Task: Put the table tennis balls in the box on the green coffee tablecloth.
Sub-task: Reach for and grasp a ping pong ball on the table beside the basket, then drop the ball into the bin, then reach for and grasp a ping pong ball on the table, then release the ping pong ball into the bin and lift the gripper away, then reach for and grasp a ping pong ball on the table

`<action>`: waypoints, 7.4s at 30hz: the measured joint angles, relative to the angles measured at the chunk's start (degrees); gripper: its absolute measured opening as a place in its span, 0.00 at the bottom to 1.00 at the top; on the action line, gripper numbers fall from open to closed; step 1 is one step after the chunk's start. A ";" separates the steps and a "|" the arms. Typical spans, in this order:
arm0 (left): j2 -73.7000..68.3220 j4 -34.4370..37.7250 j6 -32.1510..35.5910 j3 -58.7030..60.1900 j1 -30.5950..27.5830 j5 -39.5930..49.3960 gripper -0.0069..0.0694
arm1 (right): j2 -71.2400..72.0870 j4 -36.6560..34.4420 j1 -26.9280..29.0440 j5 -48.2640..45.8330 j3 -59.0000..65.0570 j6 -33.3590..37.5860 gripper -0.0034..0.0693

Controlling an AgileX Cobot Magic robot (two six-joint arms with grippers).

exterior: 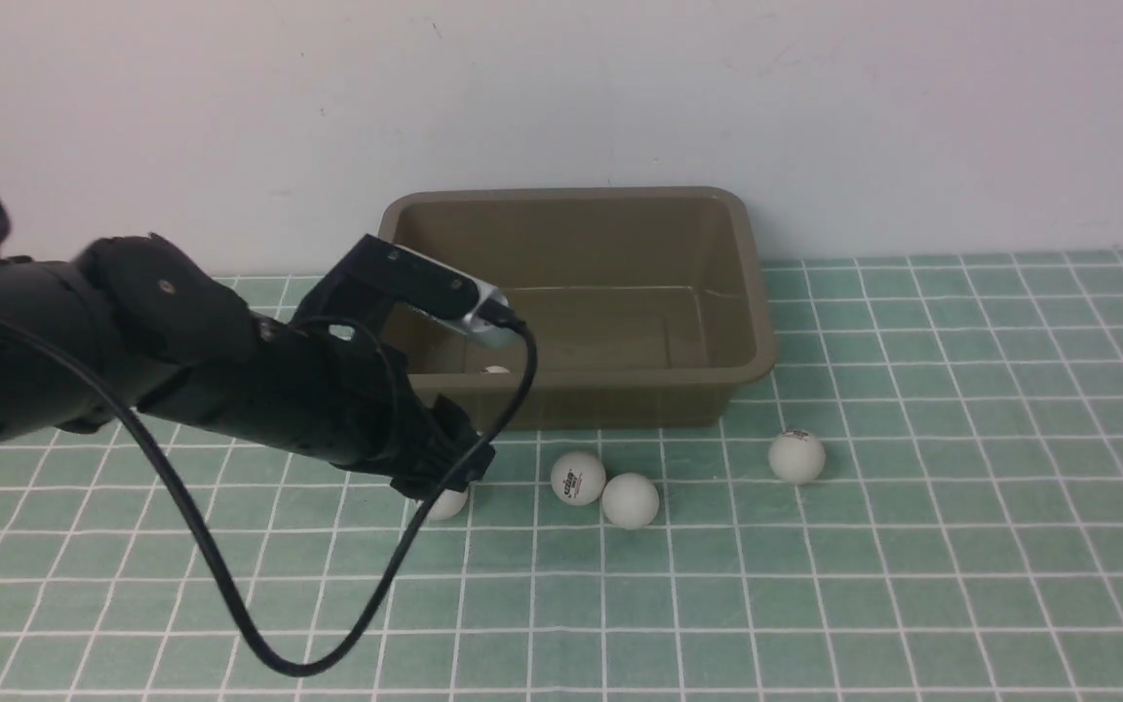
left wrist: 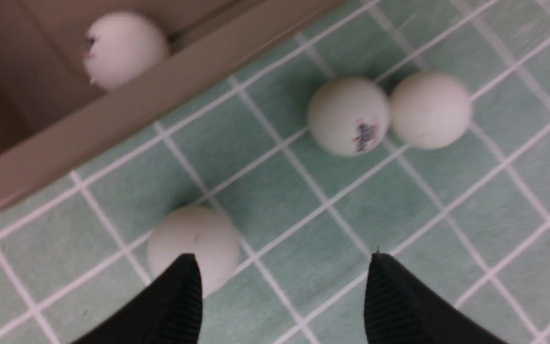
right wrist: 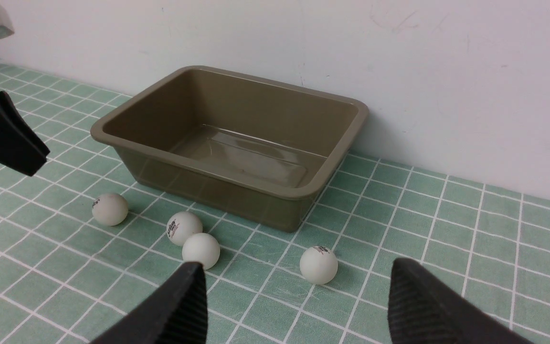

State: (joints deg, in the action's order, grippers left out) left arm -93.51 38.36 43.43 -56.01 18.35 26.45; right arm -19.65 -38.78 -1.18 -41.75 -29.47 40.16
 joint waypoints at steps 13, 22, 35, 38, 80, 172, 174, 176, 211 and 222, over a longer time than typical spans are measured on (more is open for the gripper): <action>-7.19 -7.75 -9.75 0.00 0.00 -6.34 0.63 | 0.00 0.00 0.00 -1.09 0.00 0.00 0.68; -11.07 -7.69 -9.69 0.00 0.00 -11.67 0.63 | 0.00 0.00 0.00 -1.09 0.00 0.00 0.68; -14.06 -6.23 -4.91 -0.05 0.00 -13.70 0.55 | 0.00 0.00 0.00 -0.02 0.00 0.00 0.68; -14.01 -6.18 -3.90 -0.05 0.00 -13.33 0.55 | 0.00 0.00 0.00 0.23 0.00 0.00 0.68; -9.52 21.04 29.47 -17.25 -2.63 -7.66 0.67 | -0.17 -0.14 0.00 1.27 0.00 0.30 0.68; 23.37 -15.70 -5.64 -17.29 -7.99 30.30 0.57 | -99.58 8.38 -10.10 -7.12 -50.32 3.10 0.68; 23.37 -15.83 -5.64 -17.29 -7.99 30.30 0.57 | -99.98 8.43 -10.80 -7.12 -50.38 2.86 0.64; 23.37 -16.26 -5.64 -17.29 -7.99 30.30 0.57 | -99.94 8.63 -11.04 -6.65 -50.38 2.36 0.54; 23.37 -17.41 -5.64 -17.29 -7.99 31.57 0.57 | -93.86 1.16 -14.98 -1.69 -63.75 9.60 0.69; 23.37 -17.45 -5.64 -17.29 -7.99 31.57 0.57 | -75.45 9.47 -10.91 -6.39 -63.75 5.99 0.69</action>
State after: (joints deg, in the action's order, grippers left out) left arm -70.14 20.91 37.79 -73.30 10.36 58.02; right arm -95.10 -29.31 -12.08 -48.15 -93.22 46.15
